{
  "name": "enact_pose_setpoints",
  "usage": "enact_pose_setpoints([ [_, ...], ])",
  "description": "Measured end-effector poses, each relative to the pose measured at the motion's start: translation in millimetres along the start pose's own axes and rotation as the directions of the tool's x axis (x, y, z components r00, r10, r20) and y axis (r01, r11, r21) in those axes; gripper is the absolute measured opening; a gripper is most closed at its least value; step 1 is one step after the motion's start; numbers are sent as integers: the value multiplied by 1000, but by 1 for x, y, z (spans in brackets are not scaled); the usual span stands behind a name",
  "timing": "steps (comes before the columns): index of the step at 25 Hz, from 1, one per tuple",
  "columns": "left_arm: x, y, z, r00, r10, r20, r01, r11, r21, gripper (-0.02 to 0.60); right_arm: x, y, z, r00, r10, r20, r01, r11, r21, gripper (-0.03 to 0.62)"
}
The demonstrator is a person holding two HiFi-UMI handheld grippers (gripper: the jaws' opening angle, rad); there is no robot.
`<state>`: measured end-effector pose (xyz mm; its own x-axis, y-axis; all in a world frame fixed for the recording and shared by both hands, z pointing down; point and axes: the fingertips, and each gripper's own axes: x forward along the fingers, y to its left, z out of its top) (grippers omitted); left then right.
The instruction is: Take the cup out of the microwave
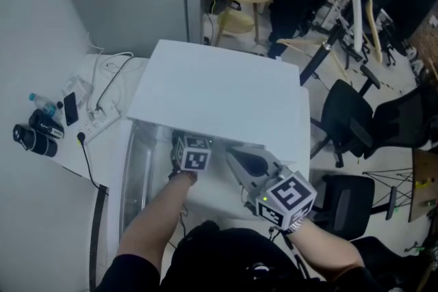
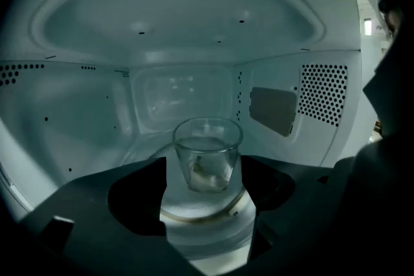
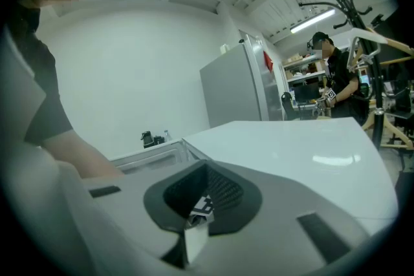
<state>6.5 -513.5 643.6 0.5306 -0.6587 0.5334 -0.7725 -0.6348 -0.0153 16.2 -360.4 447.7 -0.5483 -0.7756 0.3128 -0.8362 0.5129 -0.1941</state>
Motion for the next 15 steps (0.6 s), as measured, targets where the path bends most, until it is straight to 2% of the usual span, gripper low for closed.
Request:
enact_pose_setpoints([
  [7,13,0,1,1000,-8,-7,8,1000,13,357,1,-3,-3,1000,-11,-5,11,1000,1,15],
  [11,18,-3,3,1000,-21,-15,21,1000,-3,357,0,-6,-5,1000,-22,-4,22,1000,4,15],
  [15,19,-4,2,1000,-20,-16,20,1000,8,310,-2,-9,-4,1000,-31,-3,31,999,8,15],
])
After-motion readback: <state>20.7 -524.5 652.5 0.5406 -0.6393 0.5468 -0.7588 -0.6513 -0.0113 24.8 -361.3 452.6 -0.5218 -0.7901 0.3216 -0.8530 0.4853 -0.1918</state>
